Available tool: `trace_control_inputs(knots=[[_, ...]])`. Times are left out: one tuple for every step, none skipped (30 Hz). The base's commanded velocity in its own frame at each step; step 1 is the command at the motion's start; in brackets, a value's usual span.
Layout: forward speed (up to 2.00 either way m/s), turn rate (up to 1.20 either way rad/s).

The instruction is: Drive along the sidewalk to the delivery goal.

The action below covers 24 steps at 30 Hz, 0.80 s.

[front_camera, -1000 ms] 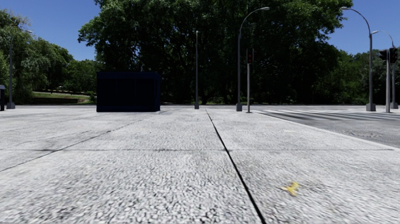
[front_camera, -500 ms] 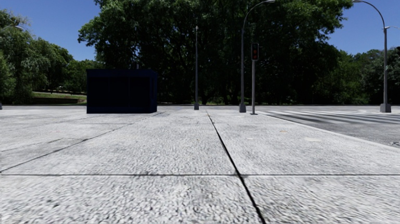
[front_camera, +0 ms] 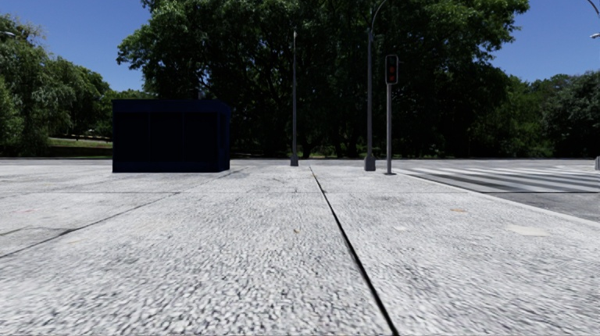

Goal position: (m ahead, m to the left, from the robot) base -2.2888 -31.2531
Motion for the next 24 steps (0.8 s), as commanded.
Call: trace_control_inputs(knots=[[2.00, 0.00], [2.00, 0.00], [2.00, 0.00], [2.00, 0.00], [2.00, 0.00], [2.00, 0.00], [2.00, 0.00], [2.00, 0.00], [2.00, 0.00], [2.00, 0.00], [2.00, 0.00], [2.00, 0.00], [2.00, 0.00], [2.00, 0.00], [2.00, 0.00], [2.00, 0.00], [2.00, 0.00], [2.00, 0.00], [2.00, 0.00], [2.00, 0.00], [2.00, 0.00], [2.00, 0.00], [2.00, 0.00], [2.00, 0.00]])
